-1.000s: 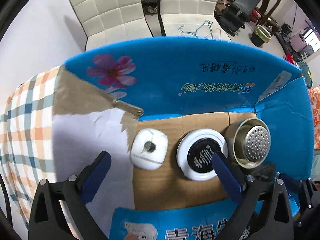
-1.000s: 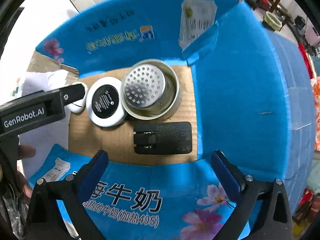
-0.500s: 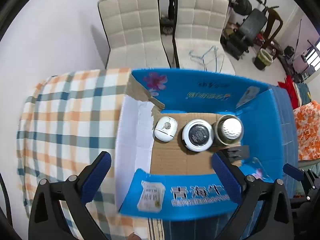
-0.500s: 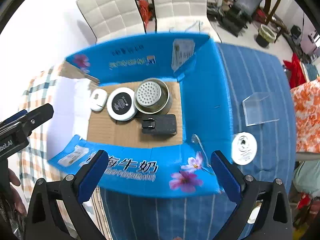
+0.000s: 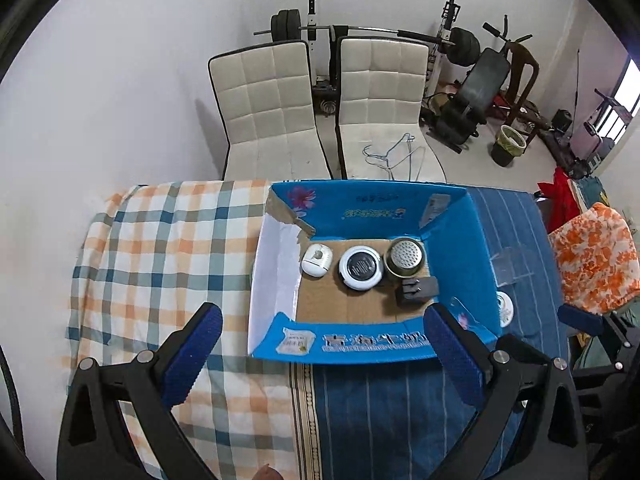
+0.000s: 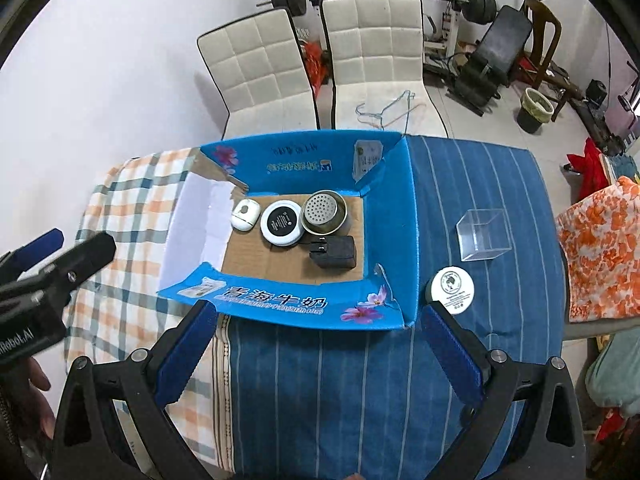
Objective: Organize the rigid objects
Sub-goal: 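Lift both open tools out of the box toward the tablecloth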
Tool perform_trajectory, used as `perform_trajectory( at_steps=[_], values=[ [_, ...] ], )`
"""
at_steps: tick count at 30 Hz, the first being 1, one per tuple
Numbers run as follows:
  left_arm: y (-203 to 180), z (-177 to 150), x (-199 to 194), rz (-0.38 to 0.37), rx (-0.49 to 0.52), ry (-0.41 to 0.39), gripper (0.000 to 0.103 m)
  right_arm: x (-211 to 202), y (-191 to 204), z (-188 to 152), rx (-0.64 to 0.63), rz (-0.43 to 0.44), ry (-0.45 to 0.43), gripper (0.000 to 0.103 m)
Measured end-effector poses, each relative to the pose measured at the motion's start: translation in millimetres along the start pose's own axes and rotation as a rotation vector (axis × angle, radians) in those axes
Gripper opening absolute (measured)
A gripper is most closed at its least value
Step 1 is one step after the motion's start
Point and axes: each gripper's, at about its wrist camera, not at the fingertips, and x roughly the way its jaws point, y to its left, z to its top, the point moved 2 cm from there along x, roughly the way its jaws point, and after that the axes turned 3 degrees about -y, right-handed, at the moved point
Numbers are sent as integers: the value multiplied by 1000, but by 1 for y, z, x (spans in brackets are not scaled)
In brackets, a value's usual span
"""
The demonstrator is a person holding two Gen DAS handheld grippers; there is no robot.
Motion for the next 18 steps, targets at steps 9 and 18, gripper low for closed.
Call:
perform_trajectory(
  at_steps=[9, 18],
  values=[
    [-20, -14, -30, -24, -2, -30, 103, -36, -24, -14, 17, 0, -38, 103],
    [-89, -29, 0, -73, 57, 31, 103, -29, -154, -50, 204, -128, 29, 103]
  ],
)
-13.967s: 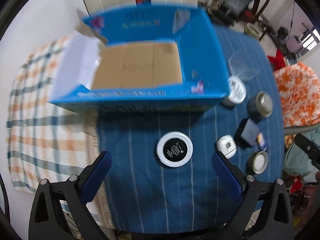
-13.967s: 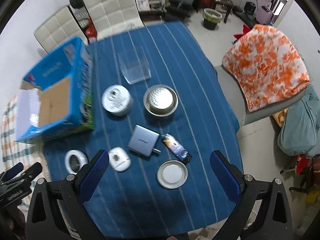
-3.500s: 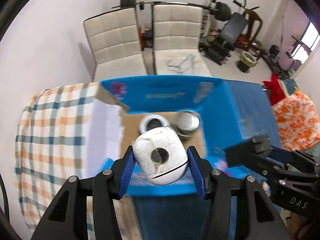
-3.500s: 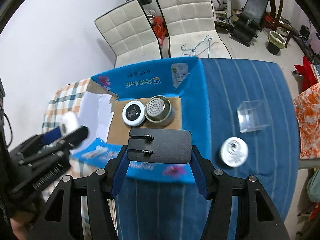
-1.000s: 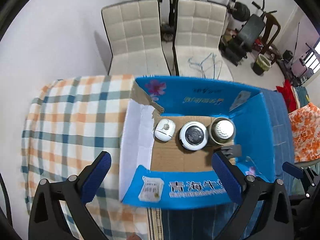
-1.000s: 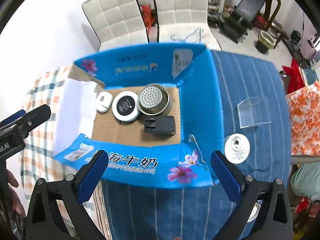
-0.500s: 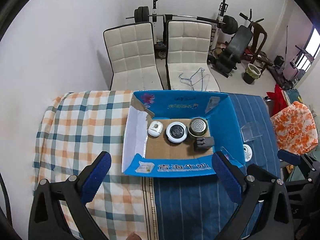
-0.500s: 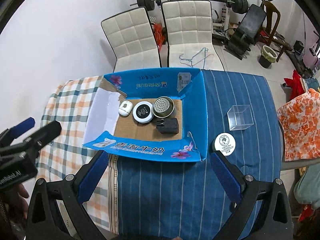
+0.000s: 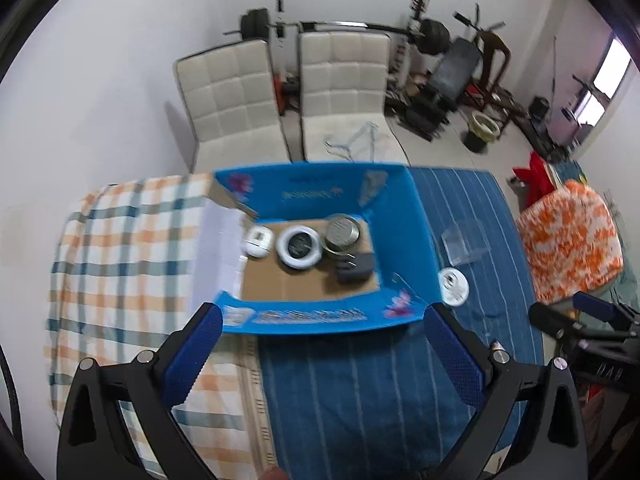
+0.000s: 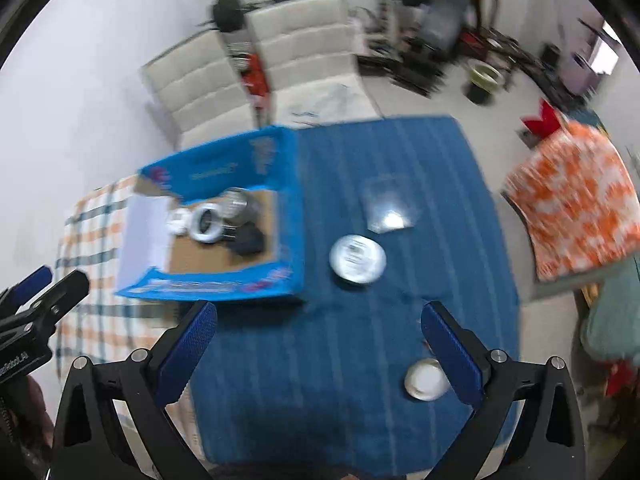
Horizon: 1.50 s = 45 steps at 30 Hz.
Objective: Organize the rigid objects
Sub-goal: 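Lift both open tools out of the box toward the tablecloth, then grasp the silver lid with the left tool while the right tool grasps the white cream jar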
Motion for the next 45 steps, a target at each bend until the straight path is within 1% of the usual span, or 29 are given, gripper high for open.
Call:
perform_trajectory(
  at_steps=[1, 3, 5, 6, 9, 10, 12, 13, 14, 16, 19, 22, 25, 27, 28, 29, 30, 31, 32, 33, 35, 36, 38, 39, 41, 42, 43, 45],
  values=[
    [-10, -2, 7, -10, 14, 13, 103, 5, -12, -2, 15, -10, 9, 103],
    [-34, -6, 23, -24, 45, 42, 103, 22, -49, -9, 64, -36, 51, 103],
    [-61, -13, 40, -47, 79, 74, 103, 38, -83, -17, 115, -41, 93, 103],
    [-80, -18, 51, -70, 104, 92, 103, 43, -95, -20, 128, -48, 104, 103],
    [-124, -37, 79, -110, 172, 159, 103, 64, -137, -37, 175, -56, 151, 103],
    [-137, -42, 87, -118, 189, 177, 103, 68, -146, -41, 183, -60, 159, 103],
    [-171, -59, 104, -155, 233, 227, 103, 83, -174, -55, 208, -56, 185, 91],
    [-183, -65, 110, -164, 251, 245, 103, 91, -185, -62, 208, -63, 202, 74],
    [-200, -74, 118, -174, 278, 270, 103, 97, -192, -64, 208, -65, 216, 68],
    [-226, -90, 132, -203, 312, 315, 103, 111, -219, -78, 238, -71, 247, 68],
    [-262, -113, 153, -242, 358, 391, 103, 125, -245, -91, 276, -71, 274, 68],
    [-287, -135, 173, -256, 391, 463, 103, 138, -274, -107, 317, -72, 306, 68],
    [-310, -157, 191, -269, 418, 526, 103, 143, -288, -116, 328, -73, 319, 68],
    [-322, -171, 202, -264, 441, 563, 103, 144, -290, -116, 319, -71, 320, 68],
    [-326, -179, 208, -259, 447, 582, 101, 145, -291, -116, 314, -68, 321, 68],
    [-329, -184, 213, -260, 449, 595, 86, 146, -290, -114, 309, -63, 320, 68],
    [-330, -187, 216, -253, 447, 599, 67, 146, -288, -112, 302, -57, 318, 68],
    [-328, -187, 217, -235, 442, 583, 66, 145, -285, -109, 294, -52, 316, 68],
    [-327, -185, 215, -241, 429, 564, 64, 146, -279, -104, 278, -42, 310, 68],
    [-323, -184, 214, -243, 408, 562, 64, 147, -274, -101, 263, -34, 305, 68],
    [-309, -178, 214, -219, 354, 537, 64, 149, -264, -93, 234, -12, 299, 68],
    [-300, -175, 213, -208, 325, 523, 64, 152, -252, -85, 209, 12, 291, 68],
    [-272, -167, 209, -169, 241, 490, 64, 155, -233, -75, 168, 44, 276, 68],
    [-261, -163, 207, -151, 205, 472, 64, 159, -217, -67, 130, 69, 266, 68],
    [-228, -156, 202, -103, 104, 426, 64, 166, -187, -55, 72, 118, 242, 69],
    [-206, -154, 200, -66, 40, 405, 64, 171, -167, -46, 35, 141, 218, 70],
    [-191, -154, 200, -46, -2, 395, 64, 177, -147, -38, -3, 158, 192, 74],
    [-160, -155, 202, 2, -84, 385, 64, 188, -114, -27, -58, 176, 168, 76]
  ],
)
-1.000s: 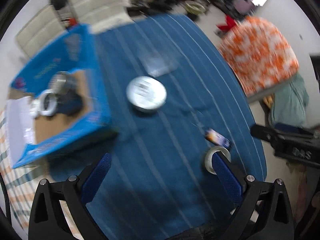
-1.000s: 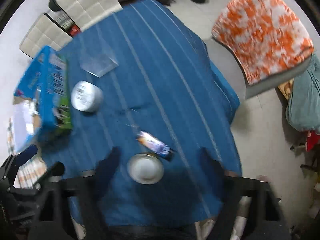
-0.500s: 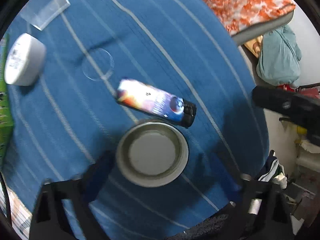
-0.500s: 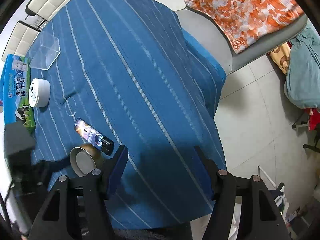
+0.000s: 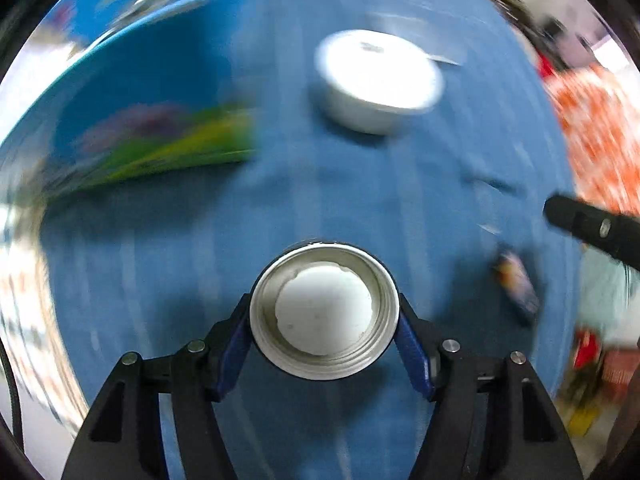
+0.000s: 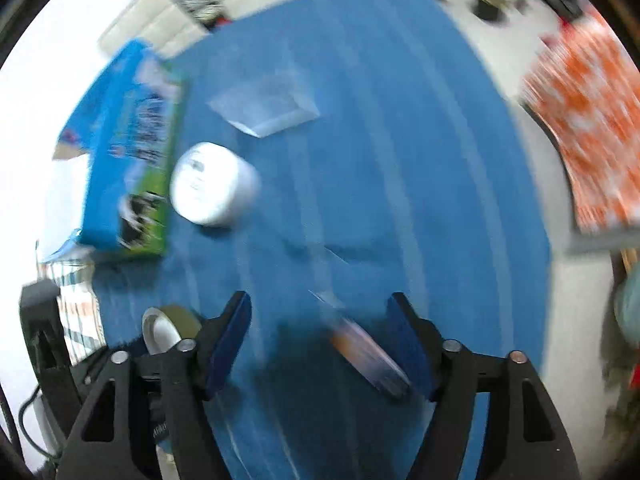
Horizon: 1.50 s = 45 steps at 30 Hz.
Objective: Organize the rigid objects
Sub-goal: 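Grasp the silver lid with the left tool while the right tool grasps the white cream jar, then carry the silver lid with the left tool while the right tool carries the cream jar toward the box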
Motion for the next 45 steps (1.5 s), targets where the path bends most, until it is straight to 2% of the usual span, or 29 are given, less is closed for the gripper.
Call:
perform_trajectory(
  at_steps=[4, 7, 8, 12, 14, 15, 16, 18, 21, 25, 28, 32, 35, 38, 42, 45],
  values=[
    [42, 2, 7, 36, -121, -10, 64, 33, 50, 31, -122, -33, -30, 76],
    [61, 4, 12, 51, -178, -26, 64, 52, 66, 44, -160, -57, -20, 76],
    [65, 5, 14, 47, -196, -29, 64, 58, 70, 48, -163, -53, -18, 81],
    [88, 4, 15, 32, -224, -26, 64, 80, 84, 60, -173, -55, 3, 81],
    [94, 5, 16, 27, -225, -24, 64, 92, 87, 61, -171, -82, 20, 81],
    [95, 5, 17, 27, -221, -22, 64, 93, 89, 61, -172, -97, 4, 80],
    [94, 5, 18, 29, -217, -22, 64, 94, 92, 61, -179, -114, 10, 74],
    [102, 7, 16, 34, -202, -21, 64, 93, 92, 57, -186, -119, 25, 73],
    [92, 17, 17, 39, -179, -20, 64, 83, 81, 39, -182, -137, 78, 71],
    [79, 17, 12, 50, -119, -21, 64, 68, 62, -4, -198, -183, 163, 71],
    [70, 15, 16, 59, -76, -13, 64, 65, 53, -22, -174, -199, 173, 71],
    [65, 15, 23, 66, -46, -15, 64, 66, 48, -21, -121, -199, 142, 72],
    [61, 18, 24, 71, -31, -16, 64, 74, 42, -12, -133, -218, 137, 71],
    [49, 16, 19, 76, -16, -18, 64, 80, 53, -9, -164, -236, 134, 70],
    [37, 19, 4, 65, 1, -34, 64, 62, 67, -10, -180, -225, 117, 70],
    [31, 21, -22, 52, 21, -69, 64, 34, 83, -7, -176, -200, 92, 70]
  ],
)
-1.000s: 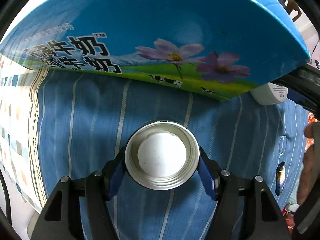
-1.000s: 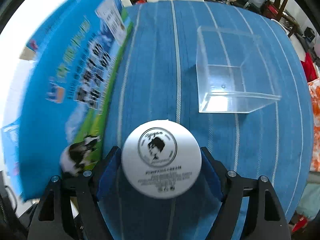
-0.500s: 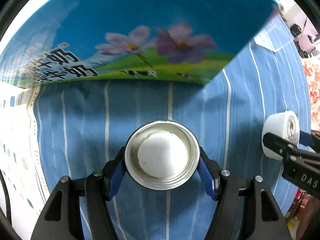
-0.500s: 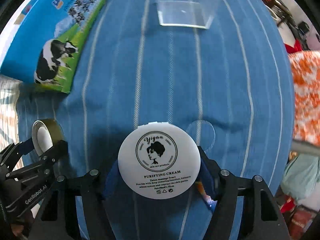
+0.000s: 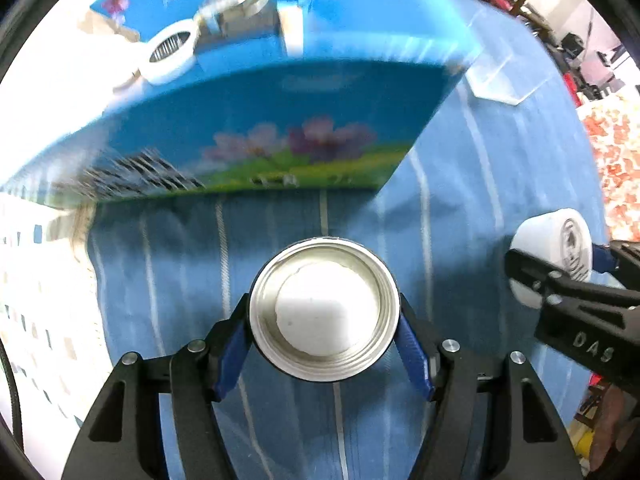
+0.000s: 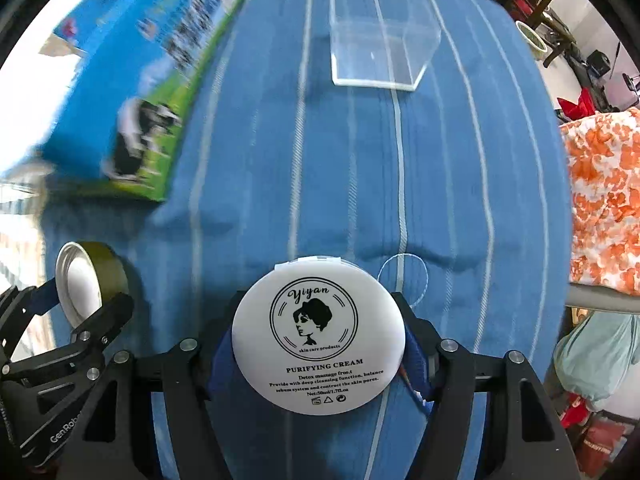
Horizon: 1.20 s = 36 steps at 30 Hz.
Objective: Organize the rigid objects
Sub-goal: 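Carry the silver lid with the left tool while the right tool carries the cream jar toward the box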
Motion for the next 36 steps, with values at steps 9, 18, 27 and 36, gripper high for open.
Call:
perform_trajectory(
  at_steps=[9, 18, 27, 36],
  values=[
    [23, 37, -111, -29, 69, -191, 64, -118, 41, 4, 56, 53, -155, 70],
    [108, 58, -188, -20, 96, -340, 64, -205, 104, 8, 65, 67, -286, 70],
    [167, 58, -210, -19, 68, -374, 64, -225, 162, 17, 48, 87, -303, 70],
    [222, 79, -183, -43, -1, -328, 64, -176, 188, 58, 80, 174, -274, 70]
  ],
)
